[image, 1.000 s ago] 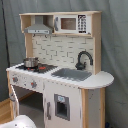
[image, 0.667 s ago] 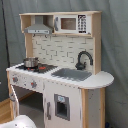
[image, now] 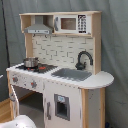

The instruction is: Play with the kitchen

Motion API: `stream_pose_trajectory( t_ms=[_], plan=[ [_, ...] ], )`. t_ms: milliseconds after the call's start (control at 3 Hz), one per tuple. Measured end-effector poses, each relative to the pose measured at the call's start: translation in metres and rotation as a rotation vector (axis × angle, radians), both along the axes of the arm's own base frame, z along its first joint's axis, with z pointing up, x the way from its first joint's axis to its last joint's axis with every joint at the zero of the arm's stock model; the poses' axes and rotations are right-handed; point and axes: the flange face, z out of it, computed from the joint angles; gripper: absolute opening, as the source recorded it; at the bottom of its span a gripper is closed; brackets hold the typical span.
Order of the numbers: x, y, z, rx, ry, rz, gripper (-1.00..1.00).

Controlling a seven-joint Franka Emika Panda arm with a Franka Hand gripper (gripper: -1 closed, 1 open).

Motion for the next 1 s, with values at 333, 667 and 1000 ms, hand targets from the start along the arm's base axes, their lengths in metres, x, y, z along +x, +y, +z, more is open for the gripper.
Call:
stream_pose_trajectory(
  t_ms=[333, 667, 1000],
  plan=[
    [0.002, -0.007, 0.028, -0.053, 0.032, -0.027, 1.0],
    [0.001, -0.016, 0.054, -0.089, 0.071, -0.054, 1.0],
    [-0.001, -0.025, 0.075, -0.122, 0.115, -0.08, 1.0]
  ],
)
